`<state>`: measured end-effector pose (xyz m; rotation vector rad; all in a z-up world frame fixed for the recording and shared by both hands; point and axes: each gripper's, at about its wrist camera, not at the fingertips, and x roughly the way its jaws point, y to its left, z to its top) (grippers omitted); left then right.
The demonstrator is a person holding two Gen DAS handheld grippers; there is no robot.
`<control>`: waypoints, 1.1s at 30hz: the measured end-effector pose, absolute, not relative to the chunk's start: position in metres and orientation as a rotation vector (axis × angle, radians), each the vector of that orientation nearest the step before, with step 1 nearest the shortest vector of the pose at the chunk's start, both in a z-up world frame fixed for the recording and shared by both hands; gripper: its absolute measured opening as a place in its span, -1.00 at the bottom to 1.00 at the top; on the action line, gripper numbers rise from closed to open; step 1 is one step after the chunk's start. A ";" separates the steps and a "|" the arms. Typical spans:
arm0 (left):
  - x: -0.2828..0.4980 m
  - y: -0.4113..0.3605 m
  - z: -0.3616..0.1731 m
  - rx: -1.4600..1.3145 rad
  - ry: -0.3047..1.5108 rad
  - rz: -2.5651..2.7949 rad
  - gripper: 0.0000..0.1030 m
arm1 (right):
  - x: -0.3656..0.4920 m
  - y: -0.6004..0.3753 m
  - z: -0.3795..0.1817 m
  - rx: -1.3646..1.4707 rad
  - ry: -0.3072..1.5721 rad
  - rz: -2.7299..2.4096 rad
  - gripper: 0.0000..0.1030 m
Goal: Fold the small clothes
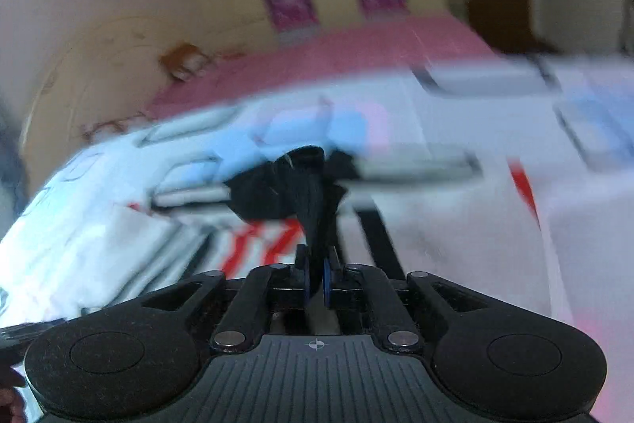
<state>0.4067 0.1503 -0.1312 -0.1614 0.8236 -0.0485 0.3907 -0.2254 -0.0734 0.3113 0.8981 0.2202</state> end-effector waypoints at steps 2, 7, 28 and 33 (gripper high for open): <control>0.407 0.153 -0.130 -0.160 0.830 -0.062 -0.65 | 0.388 -0.236 -0.084 0.409 0.920 0.218 -0.88; 0.409 0.153 -0.130 -0.150 0.840 -0.079 -0.65 | 0.384 -0.248 -0.078 0.456 0.881 0.160 -0.56; 0.432 0.109 -0.115 -0.106 0.841 -0.146 -0.18 | 0.390 -0.213 -0.083 0.150 0.918 0.134 -0.69; 0.438 0.093 -0.122 -0.018 0.843 -0.127 -0.12 | 0.388 -0.207 -0.084 0.074 0.903 0.146 -0.69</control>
